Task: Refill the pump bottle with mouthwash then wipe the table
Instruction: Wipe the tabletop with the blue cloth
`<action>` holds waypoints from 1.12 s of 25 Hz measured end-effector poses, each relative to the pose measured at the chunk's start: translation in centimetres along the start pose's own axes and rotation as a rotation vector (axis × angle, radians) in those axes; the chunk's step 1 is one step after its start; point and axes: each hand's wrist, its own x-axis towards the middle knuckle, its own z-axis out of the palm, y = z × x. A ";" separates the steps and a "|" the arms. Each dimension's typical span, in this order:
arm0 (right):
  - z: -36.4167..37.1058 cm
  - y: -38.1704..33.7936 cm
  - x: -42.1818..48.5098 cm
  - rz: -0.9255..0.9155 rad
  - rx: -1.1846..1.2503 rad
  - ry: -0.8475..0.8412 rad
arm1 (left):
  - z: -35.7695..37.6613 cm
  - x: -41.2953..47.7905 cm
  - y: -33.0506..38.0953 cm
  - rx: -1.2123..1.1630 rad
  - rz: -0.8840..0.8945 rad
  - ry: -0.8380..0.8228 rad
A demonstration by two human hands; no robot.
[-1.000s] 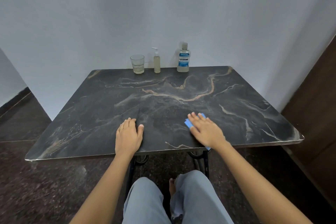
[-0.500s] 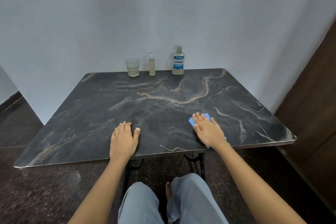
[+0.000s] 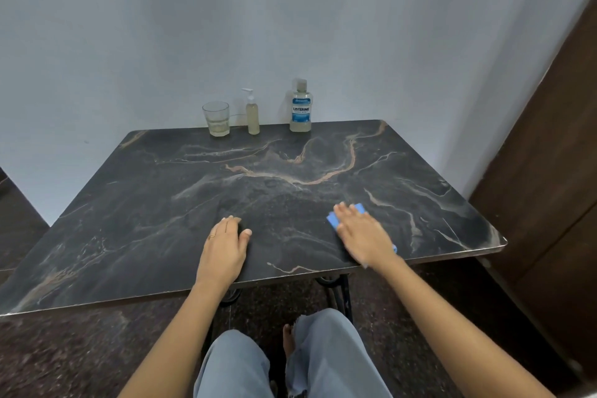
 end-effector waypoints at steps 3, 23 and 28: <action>-0.2 1.4 4.0 0.237 0.005 -0.046 | 0.3 -0.2 0.4 -0.015 0.040 -0.001; -1.8 5.3 -1.9 -0.033 0.033 -0.058 | 2.2 -0.6 5.2 -0.029 0.136 0.050; -1.6 5.4 3.1 0.303 -0.011 -0.066 | 1.6 0.0 3.5 -0.047 0.048 0.032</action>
